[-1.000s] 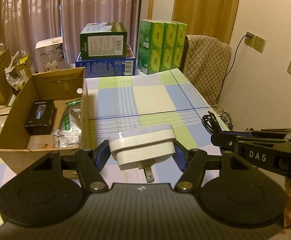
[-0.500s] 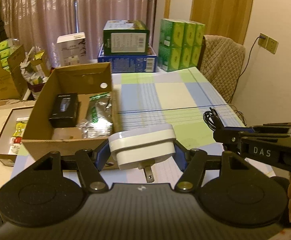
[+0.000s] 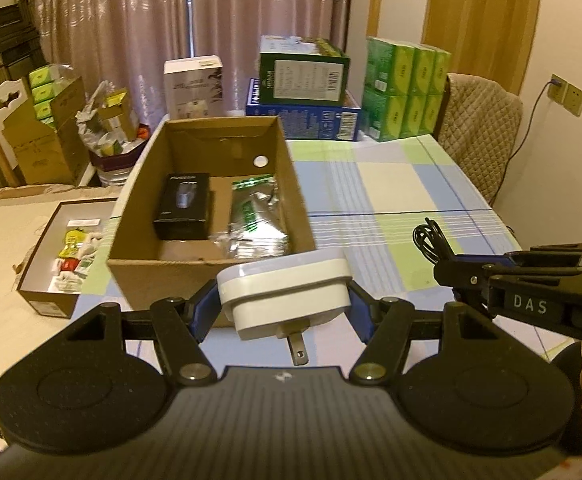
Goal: Organize objects
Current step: 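Lift and carry the plug adapter and black cable to the cardboard box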
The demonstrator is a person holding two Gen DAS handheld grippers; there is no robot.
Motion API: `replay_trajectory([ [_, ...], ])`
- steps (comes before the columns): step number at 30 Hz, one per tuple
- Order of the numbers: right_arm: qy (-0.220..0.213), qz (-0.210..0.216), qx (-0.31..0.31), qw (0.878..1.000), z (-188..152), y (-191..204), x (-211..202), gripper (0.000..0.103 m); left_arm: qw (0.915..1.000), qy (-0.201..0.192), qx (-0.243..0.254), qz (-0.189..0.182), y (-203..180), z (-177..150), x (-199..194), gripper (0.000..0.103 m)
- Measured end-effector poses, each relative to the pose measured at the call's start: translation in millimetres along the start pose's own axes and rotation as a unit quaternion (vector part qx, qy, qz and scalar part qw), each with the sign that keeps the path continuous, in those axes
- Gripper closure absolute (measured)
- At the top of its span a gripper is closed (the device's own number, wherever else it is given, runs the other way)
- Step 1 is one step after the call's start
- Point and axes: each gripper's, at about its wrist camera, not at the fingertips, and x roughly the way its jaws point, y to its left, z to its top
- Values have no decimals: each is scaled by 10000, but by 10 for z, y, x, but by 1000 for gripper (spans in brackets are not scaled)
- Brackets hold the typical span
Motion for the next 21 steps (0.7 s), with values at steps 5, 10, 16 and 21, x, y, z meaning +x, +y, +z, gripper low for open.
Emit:
replay_trajectory([
  [5,15,123,-139,9998,41,165,101,93,9999,28,-79,119,181,-11,-23,41],
  [10,48,222,-225,9995,91,295,215,93,9997,31,-106,230,333,11,-46,41],
  [16,86,337,-303,9989,173,416,364,93,9994,63,-83,327,491,84,-8,41],
  [21,61,403,-309,9987,296,473,471,93,9995,86,-70,307,568,177,53,41],
])
